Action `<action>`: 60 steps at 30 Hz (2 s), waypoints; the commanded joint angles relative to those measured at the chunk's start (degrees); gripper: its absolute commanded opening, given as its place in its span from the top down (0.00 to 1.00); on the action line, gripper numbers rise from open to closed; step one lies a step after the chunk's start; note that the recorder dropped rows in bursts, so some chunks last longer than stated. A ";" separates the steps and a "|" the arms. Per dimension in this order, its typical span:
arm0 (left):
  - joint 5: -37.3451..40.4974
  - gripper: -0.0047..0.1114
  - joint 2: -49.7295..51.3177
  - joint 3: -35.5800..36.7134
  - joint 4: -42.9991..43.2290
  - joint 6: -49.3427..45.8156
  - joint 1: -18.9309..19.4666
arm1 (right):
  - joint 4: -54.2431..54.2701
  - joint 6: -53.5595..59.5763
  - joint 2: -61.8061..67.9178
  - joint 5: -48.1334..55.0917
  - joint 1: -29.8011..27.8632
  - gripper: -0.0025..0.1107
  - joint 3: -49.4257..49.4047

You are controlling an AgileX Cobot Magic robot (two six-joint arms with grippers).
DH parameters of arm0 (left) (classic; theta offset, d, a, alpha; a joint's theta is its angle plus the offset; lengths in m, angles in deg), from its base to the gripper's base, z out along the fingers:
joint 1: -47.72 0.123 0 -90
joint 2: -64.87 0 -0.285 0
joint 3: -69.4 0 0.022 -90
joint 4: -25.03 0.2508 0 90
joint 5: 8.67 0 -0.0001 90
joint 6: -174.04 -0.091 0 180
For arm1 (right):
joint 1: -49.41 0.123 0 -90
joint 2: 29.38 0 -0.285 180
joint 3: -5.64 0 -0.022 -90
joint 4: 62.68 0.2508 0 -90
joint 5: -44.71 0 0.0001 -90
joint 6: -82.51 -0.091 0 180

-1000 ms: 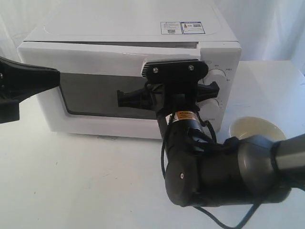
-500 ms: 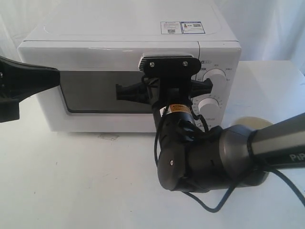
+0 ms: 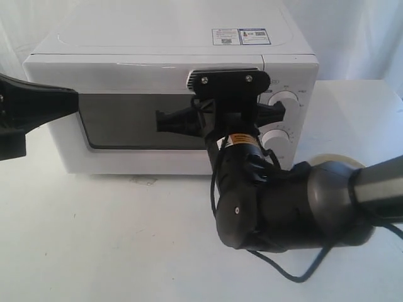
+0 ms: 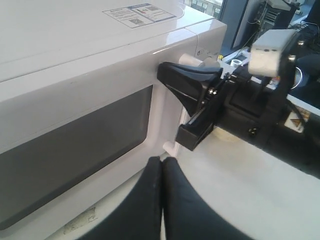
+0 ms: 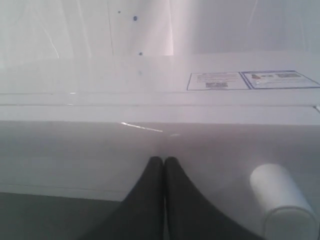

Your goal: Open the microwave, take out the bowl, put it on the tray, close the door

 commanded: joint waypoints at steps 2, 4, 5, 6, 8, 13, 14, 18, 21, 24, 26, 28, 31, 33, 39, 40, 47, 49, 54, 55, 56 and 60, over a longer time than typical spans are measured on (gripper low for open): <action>0.01 0.96 -0.38 0.15 -1.51 0.27 -0.09 | 0.73 11.25 -9.68 9.34 3.44 0.98 -2.85; 0.13 0.96 -0.38 0.15 -1.69 0.49 -0.09 | 1.70 13.95 -14.20 15.48 4.20 0.98 -4.02; 0.13 0.96 -0.38 0.15 -1.97 0.49 -0.09 | 2.12 14.74 -16.48 17.67 4.58 0.98 -4.79; 0.13 0.96 -0.38 0.15 -2.11 0.49 -0.09 | 2.49 15.45 -18.42 19.16 4.77 0.98 -5.52; 0.13 0.96 -0.38 0.15 -2.24 0.49 -0.09 | 3.76 17.82 -23.12 21.18 5.26 0.98 -7.59; 0.25 0.96 -0.38 0.15 -3.22 0.65 -0.09 | 8.93 21.74 -34.47 26.49 5.55 0.98 -13.83; 0.25 0.96 -0.38 0.15 -3.36 0.65 -0.09 | 9.68 22.99 -36.72 27.89 5.55 0.98 -15.04; 0.63 0.96 -0.38 0.15 -3.51 0.65 -0.09 | 14.10 27.78 -44.26 32.39 5.55 0.98 -18.20; 0.86 0.96 -0.38 0.15 -3.51 0.65 -0.09 | 16.03 28.31 -48.34 33.48 5.55 0.98 -20.15; 0.86 0.96 -0.38 0.15 -3.40 0.46 -0.09 | 16.17 28.31 -51.00 33.87 5.55 0.98 -21.19; 0.86 0.96 -0.38 0.15 -3.14 0.46 -0.09 | 16.17 28.31 -52.08 33.87 5.55 0.98 -21.33; 0.74 0.96 -0.38 0.15 -3.15 0.46 -0.09 | 16.17 28.31 -52.48 34.00 5.55 0.98 -21.33; 0.74 0.96 -0.38 0.15 -3.15 0.46 -0.09 | 16.17 28.31 -52.48 34.38 5.55 0.98 -21.33; 0.74 0.96 -0.38 0.15 -3.15 0.46 -0.09 | 16.17 28.31 -52.48 34.38 5.55 0.98 -21.33; 0.63 0.96 -0.38 0.15 -3.15 0.46 -0.09 | 16.17 28.31 -52.48 34.38 5.55 0.98 -21.33; 0.65 0.96 -0.38 0.15 -3.15 0.35 -0.09 | 16.17 28.31 -52.48 34.38 5.55 0.98 -21.33; 1.75 0.96 -1.29 0.15 -0.87 0.68 -0.09 | 16.06 28.31 -52.48 34.38 5.55 0.98 -21.33; 2.75 0.96 -5.09 0.76 0.60 3.76 -0.09 | 16.06 28.31 -52.48 34.38 5.55 0.98 -21.33; 2.91 0.96 -16.87 3.14 2.01 10.52 -0.09 | 16.06 28.31 -52.48 34.38 5.55 0.98 -21.33; 2.91 0.96 -19.57 3.84 2.01 12.04 -0.09 | 16.06 28.31 -52.48 34.38 5.55 0.98 -21.33; 2.91 0.96 -22.27 4.59 2.01 13.77 0.01 | 16.06 28.31 -52.48 34.38 5.55 0.98 -21.33; 2.53 0.96 -32.50 7.73 2.01 20.83 1.18 | 16.06 28.31 -52.48 34.38 5.55 0.98 -21.33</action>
